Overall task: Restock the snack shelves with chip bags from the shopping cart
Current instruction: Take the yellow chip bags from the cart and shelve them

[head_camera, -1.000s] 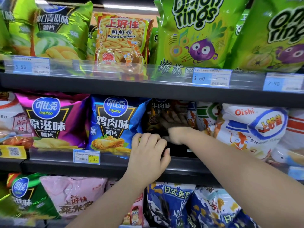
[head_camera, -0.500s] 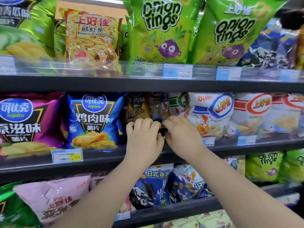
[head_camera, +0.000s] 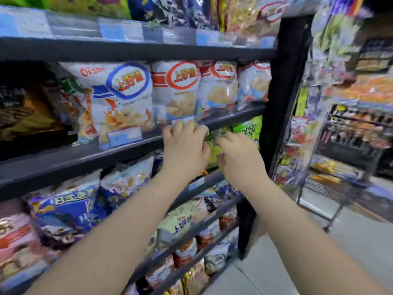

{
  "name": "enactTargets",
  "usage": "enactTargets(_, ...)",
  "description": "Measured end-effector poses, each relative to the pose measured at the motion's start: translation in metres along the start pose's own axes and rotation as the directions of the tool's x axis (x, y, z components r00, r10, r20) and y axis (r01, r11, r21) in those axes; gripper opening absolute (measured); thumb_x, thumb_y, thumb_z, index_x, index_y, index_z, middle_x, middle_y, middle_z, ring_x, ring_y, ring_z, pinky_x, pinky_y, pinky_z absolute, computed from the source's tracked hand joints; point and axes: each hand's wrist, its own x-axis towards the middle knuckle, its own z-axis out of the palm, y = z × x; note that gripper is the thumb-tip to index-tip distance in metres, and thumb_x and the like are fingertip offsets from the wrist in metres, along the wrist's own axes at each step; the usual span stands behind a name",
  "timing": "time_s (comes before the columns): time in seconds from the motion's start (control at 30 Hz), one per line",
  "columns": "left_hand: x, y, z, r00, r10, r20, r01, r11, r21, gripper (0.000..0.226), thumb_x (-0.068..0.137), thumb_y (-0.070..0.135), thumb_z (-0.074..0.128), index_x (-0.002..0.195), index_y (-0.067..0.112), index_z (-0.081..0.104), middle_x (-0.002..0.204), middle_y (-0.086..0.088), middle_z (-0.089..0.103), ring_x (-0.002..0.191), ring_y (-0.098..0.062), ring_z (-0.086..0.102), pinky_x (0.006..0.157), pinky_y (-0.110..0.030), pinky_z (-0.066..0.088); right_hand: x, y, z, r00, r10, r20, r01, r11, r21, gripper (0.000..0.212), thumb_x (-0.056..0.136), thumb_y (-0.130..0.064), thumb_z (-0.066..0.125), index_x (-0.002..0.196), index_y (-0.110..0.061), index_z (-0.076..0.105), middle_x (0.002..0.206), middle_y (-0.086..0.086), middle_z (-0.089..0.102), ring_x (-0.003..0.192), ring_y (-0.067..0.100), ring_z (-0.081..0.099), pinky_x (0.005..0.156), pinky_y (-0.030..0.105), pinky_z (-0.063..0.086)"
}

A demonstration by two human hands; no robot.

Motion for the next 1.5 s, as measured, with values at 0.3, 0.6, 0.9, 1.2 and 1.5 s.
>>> enactTargets(0.3,0.009,0.269,0.127,0.962,0.26,0.084,-0.237,0.948,-0.212,0.023,0.072,0.031,0.056,0.092,0.022,0.065,0.092,-0.002,0.062,0.091,-0.03,0.055,0.077,-0.04,0.029,-0.151,0.226,-0.028,0.917,0.367,0.155,-0.327,0.916,-0.233,0.028,0.061,0.002,0.07,0.087,-0.005,0.064,0.083,0.018,0.061,0.08,0.041,0.059,0.058,0.04,0.042)
enactTargets(0.6,-0.043,0.462,0.254,0.819,0.432,0.378,-0.263,0.867,-0.423,0.028,0.078,0.03,0.043,0.092,0.022,0.066,0.091,-0.001,0.062,0.091,-0.029,0.055,0.081,-0.041,0.034,-0.312,0.38,0.002,0.627,0.683,0.375,-0.581,0.731,-0.359,0.031,0.086,-0.014,0.054,0.116,-0.014,0.058,0.119,0.008,0.057,0.116,0.033,0.045,0.088,0.038,0.035)
enactTargets(0.9,-0.021,0.567,0.375,0.631,0.576,0.52,-0.292,0.797,-0.528,0.028,0.089,0.026,0.053,0.116,0.026,0.062,0.116,0.0,0.059,0.116,-0.025,0.045,0.092,-0.039,0.023,-0.362,0.507,0.067,0.391,0.816,0.425,-0.725,0.558,-0.405,0.038,0.09,-0.016,0.05,0.128,-0.02,0.052,0.127,0.001,0.053,0.121,0.027,0.041,0.094,0.037,0.033)
enactTargets(1.2,0.121,0.669,0.515,0.535,0.615,0.579,-0.336,0.784,-0.522,0.031,0.091,0.029,0.051,0.121,0.029,0.06,0.122,0.001,0.058,0.12,-0.027,0.044,0.096,-0.041,0.032,-0.322,0.69,0.122,0.254,0.884,0.393,-0.775,0.429,-0.464,0.042,0.087,-0.009,0.053,0.127,-0.02,0.053,0.127,0.002,0.052,0.123,0.027,0.04,0.097,0.038,0.034)
enactTargets(1.5,0.178,0.776,0.627,0.485,0.621,0.616,-0.255,0.774,-0.58,0.032,0.09,0.027,0.049,0.12,0.032,0.058,0.123,0.006,0.057,0.12,-0.023,0.04,0.099,-0.039,0.026,-0.31,0.851,0.167,0.248,0.862,0.442,-0.794,0.442,-0.417,0.033,0.092,-0.018,0.051,0.125,-0.017,0.054,0.128,0.001,0.054,0.123,0.025,0.04,0.096,0.035,0.034)
